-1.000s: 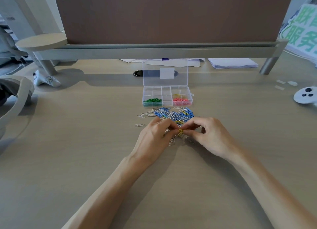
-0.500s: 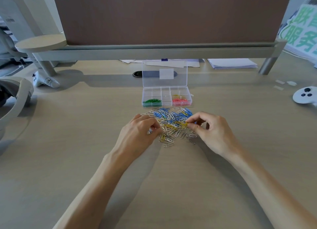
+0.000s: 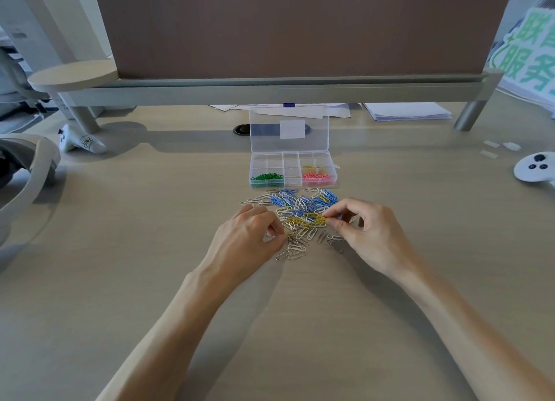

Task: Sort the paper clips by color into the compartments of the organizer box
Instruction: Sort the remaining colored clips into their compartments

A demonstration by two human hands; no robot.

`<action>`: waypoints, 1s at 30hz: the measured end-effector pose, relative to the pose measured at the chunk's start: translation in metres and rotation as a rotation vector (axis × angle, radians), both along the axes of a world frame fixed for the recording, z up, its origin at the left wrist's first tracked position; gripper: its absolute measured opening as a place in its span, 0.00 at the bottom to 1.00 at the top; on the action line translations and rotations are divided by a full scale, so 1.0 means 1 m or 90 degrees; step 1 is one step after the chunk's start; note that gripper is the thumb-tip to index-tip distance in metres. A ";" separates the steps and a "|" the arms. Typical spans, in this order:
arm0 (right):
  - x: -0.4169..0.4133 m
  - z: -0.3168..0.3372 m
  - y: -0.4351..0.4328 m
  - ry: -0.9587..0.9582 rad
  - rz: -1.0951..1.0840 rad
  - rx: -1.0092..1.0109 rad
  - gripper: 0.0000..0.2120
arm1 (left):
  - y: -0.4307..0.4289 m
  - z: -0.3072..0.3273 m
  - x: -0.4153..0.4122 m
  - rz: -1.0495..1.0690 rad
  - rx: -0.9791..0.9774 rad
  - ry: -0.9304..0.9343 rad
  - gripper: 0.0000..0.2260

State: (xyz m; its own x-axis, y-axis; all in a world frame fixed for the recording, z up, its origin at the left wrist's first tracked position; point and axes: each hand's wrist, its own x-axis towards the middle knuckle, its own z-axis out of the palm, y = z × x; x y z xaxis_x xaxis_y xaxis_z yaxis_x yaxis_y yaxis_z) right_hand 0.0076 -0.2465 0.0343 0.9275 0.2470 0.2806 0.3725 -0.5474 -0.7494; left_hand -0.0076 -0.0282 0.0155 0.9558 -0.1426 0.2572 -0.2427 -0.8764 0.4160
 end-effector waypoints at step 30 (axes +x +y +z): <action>0.004 -0.005 -0.002 0.001 -0.012 -0.023 0.03 | -0.015 -0.014 0.020 -0.049 0.005 -0.174 0.03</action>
